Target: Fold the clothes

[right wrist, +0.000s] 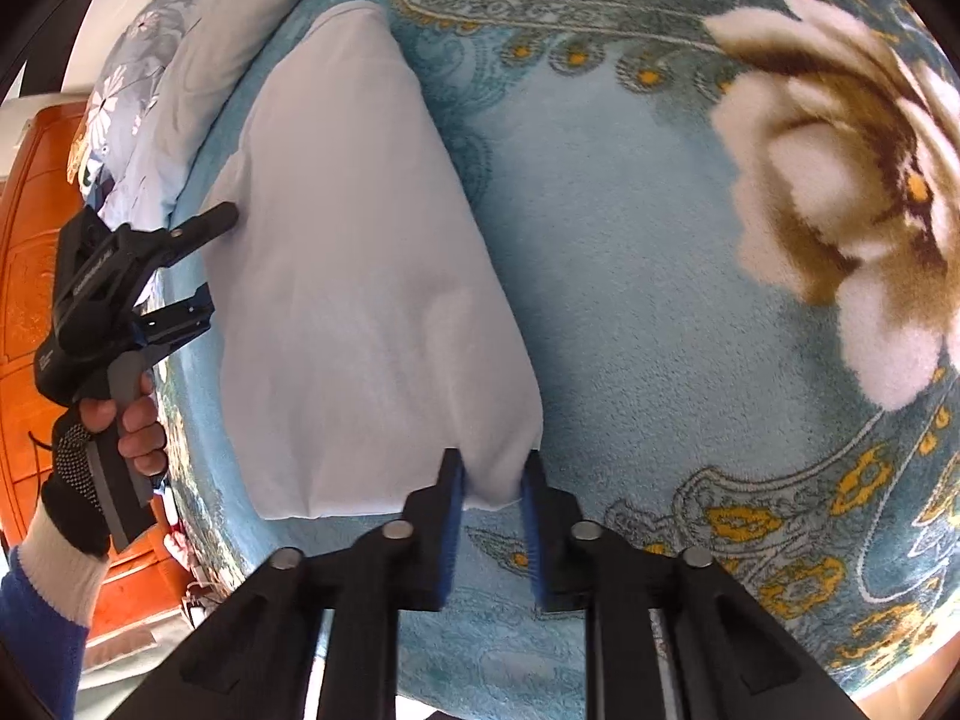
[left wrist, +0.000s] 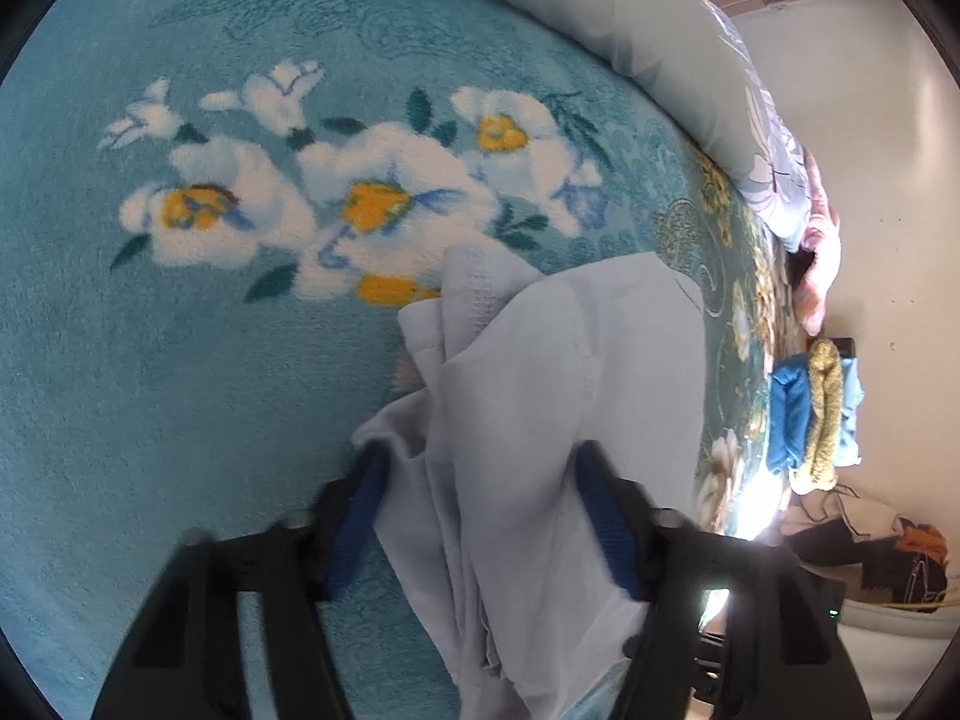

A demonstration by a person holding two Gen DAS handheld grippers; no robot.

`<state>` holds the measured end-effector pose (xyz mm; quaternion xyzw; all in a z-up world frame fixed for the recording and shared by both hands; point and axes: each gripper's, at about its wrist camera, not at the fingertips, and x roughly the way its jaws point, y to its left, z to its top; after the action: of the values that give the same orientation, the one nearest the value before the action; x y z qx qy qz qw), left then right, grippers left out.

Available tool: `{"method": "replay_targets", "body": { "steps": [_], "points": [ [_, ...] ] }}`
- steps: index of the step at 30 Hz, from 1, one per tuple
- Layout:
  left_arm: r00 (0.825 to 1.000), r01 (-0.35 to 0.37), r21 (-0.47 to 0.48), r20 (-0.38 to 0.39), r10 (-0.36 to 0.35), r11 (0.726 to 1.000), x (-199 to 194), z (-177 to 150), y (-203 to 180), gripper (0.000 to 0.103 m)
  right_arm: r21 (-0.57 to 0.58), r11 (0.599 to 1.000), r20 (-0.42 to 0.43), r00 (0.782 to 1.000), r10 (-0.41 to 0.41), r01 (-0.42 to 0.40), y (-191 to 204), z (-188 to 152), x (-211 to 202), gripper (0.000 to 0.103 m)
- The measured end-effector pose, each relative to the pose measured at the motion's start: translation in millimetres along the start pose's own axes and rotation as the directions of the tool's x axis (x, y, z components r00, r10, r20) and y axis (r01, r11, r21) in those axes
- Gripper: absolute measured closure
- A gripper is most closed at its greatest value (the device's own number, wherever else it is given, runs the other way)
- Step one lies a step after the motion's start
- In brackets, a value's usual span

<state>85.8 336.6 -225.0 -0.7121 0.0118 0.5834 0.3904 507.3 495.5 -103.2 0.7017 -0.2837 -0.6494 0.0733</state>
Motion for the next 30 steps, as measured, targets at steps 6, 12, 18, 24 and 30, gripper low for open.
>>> {"method": "replay_targets", "body": {
  "steps": [6, 12, 18, 24, 30],
  "points": [
    [0.996, 0.043, -0.069, 0.078, -0.038, 0.997, -6, -16, -6, 0.084, -0.067, 0.998, -0.022, 1.0, -0.018, 0.017, 13, -6, -10, 0.089],
    [0.986, 0.107, -0.167, 0.148, -0.082, 0.98, -10, -60, -17, 0.087, -0.224, 0.968, -0.037, 0.992, -0.122, 0.111, 9, 15, -40, 0.089],
    [0.985, 0.137, -0.219, 0.13, -0.111, 0.966, 21, -108, -51, 0.088, -0.416, 0.88, -0.022, 0.965, -0.263, 0.23, -10, 68, -78, 0.089],
    [0.98, 0.142, -0.326, 0.176, -0.088, 0.935, 27, -117, -50, 0.088, -0.478, 0.836, -0.038, 0.945, -0.326, 0.27, -42, 121, -98, 0.098],
    [0.993, 0.035, -0.215, 0.114, -0.01, 0.976, 16, -106, -65, 0.075, -0.422, 0.874, 0.014, 0.966, -0.26, 0.241, -70, 110, -118, 0.095]
  ]
}}
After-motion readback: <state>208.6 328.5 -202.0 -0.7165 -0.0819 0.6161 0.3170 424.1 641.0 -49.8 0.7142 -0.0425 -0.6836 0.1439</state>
